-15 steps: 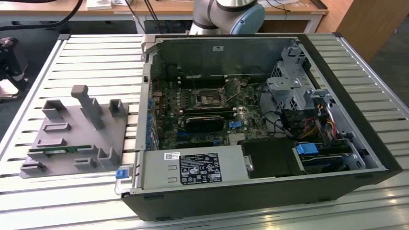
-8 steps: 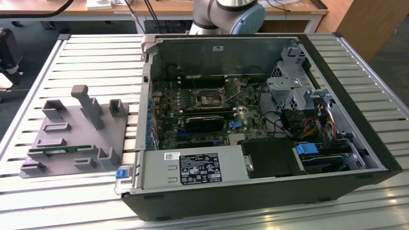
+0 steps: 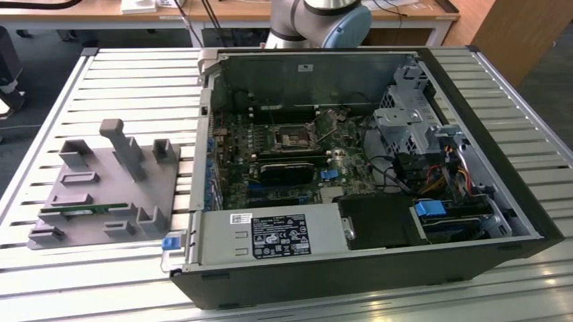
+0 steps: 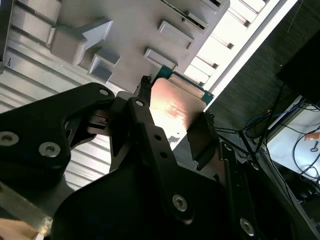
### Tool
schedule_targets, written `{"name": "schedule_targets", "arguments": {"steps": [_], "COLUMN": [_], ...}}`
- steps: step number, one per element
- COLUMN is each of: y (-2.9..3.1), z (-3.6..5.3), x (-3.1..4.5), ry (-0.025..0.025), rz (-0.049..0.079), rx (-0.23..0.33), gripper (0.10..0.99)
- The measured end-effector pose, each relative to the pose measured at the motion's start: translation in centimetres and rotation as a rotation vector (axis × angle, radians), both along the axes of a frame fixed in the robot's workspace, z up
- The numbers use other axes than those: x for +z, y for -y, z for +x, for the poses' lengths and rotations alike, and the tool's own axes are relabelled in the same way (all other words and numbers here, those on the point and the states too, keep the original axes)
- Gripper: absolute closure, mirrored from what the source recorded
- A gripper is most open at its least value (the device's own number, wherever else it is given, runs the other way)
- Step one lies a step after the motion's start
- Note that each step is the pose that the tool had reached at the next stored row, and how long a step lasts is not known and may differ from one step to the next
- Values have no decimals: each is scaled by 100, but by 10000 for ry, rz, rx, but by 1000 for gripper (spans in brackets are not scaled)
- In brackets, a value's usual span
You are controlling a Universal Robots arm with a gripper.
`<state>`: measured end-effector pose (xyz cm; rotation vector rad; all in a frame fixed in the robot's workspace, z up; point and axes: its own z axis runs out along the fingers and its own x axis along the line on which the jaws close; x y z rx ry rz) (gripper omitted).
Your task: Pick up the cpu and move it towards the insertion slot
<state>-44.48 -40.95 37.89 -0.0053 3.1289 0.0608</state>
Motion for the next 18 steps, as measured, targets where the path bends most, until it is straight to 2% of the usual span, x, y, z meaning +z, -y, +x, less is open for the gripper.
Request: {"name": "schedule_targets", "arguments": {"steps": [7, 18], "y": [-4, -4], "z": [0, 93], "x": [145, 151], "ry": [-2, 0], "rz": [-1, 0], "rx": [0, 0], "gripper": [549, 549]}}
